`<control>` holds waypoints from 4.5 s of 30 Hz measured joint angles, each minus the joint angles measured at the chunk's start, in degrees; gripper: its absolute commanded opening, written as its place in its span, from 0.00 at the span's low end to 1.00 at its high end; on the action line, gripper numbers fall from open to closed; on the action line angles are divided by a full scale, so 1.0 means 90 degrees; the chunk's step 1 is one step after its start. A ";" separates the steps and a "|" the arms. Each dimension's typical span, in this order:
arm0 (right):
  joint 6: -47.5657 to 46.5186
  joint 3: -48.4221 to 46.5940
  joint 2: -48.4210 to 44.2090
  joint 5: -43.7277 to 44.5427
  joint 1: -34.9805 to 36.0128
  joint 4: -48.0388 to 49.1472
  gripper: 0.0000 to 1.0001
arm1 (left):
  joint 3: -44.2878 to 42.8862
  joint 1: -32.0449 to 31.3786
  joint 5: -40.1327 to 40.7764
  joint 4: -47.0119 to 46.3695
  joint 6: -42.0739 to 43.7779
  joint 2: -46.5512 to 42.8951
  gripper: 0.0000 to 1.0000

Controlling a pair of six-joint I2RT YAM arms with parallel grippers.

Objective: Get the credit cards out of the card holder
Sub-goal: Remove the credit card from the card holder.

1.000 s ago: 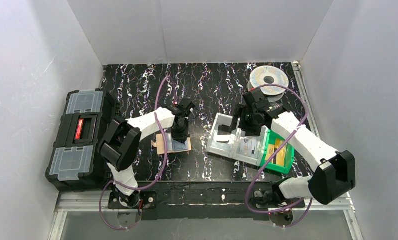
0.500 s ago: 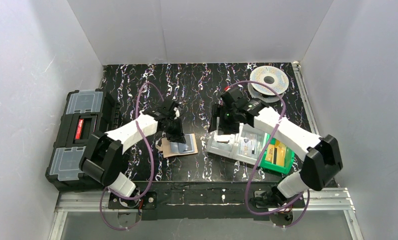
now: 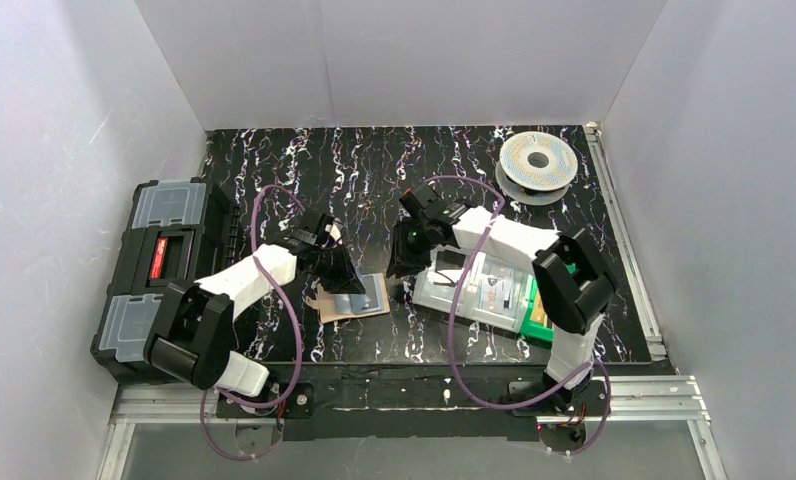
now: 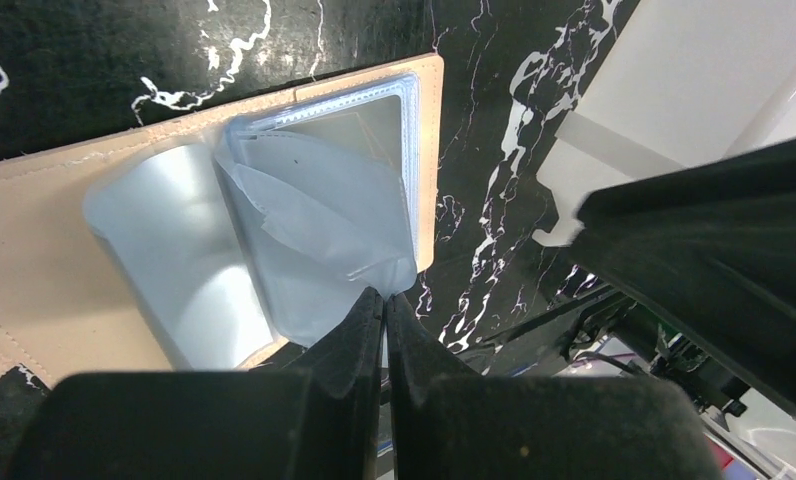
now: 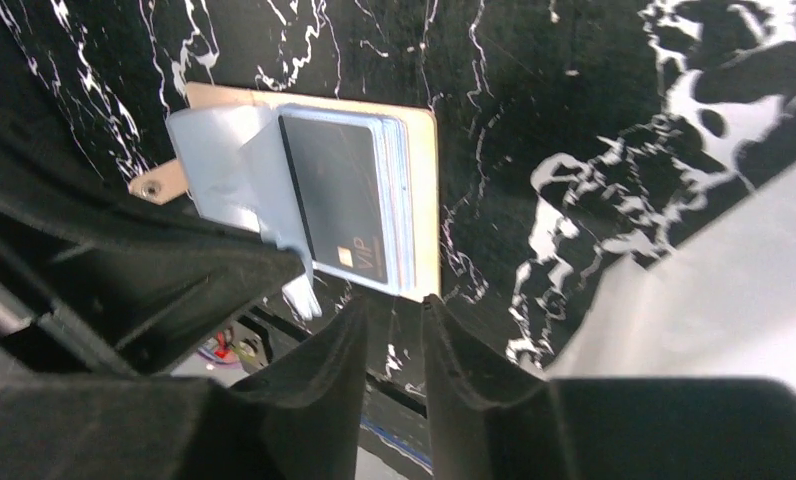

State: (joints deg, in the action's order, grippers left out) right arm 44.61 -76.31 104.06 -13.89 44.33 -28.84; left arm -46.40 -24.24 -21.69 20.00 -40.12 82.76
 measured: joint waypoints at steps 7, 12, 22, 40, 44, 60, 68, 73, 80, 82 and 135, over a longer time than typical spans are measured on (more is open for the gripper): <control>0.0134 -0.0423 0.0747 -0.0407 0.0189 0.0296 0.25 | 0.0221 0.0144 -0.0162 -0.0201 -0.0051 -0.0153 0.00; 0.0194 -0.0584 0.1108 -0.0769 0.0291 0.0519 0.25 | 0.0252 0.0178 -0.0217 -0.0229 -0.0044 -0.0211 0.00; 0.0238 -0.0720 0.1654 -0.1376 0.0381 0.0815 0.28 | 0.0255 0.0181 -0.0154 0.0072 0.0186 -0.0476 0.41; 0.0381 -0.1490 0.2031 -0.1745 0.0835 0.1057 0.31 | -0.0821 0.0186 0.1897 0.2579 0.0411 -0.1873 0.42; 0.0404 -0.1848 0.2427 -0.1730 0.0981 0.1015 0.32 | -0.0829 0.0186 0.1907 0.2806 0.0411 -0.1875 0.42; 0.0511 -0.2048 0.2857 -0.1698 0.1072 0.0906 0.36 | -0.0829 0.0189 0.1630 0.2916 0.0188 -0.1632 0.41; 0.0474 -0.1718 0.2360 -0.1563 0.1047 0.0988 0.36 | -0.0866 0.0300 0.1423 0.2755 -0.0040 -0.1407 0.38; 0.0443 -0.1576 0.1892 -0.1444 0.0909 0.1045 0.35 | -0.0892 0.0375 0.1207 0.2594 -0.0146 -0.1160 0.37; 0.0522 -0.1113 0.1318 -0.1011 0.0571 0.1030 0.35 | -0.0922 0.0388 0.0699 0.1979 -0.0399 -0.0589 0.36; 0.0525 -0.0877 0.1143 -0.0842 0.0490 0.0983 0.35 | -0.0892 0.0390 0.0579 0.1747 -0.0473 -0.0440 0.35; -0.0532 -0.1518 0.1807 0.0378 0.0939 -0.0780 0.20 | 0.1440 0.0855 -0.0708 -0.1759 -0.0845 0.0062 0.23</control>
State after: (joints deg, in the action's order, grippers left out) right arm 39.83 -89.97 120.33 -10.49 52.77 -35.86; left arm -33.44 -16.55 -28.07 4.17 -47.73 83.31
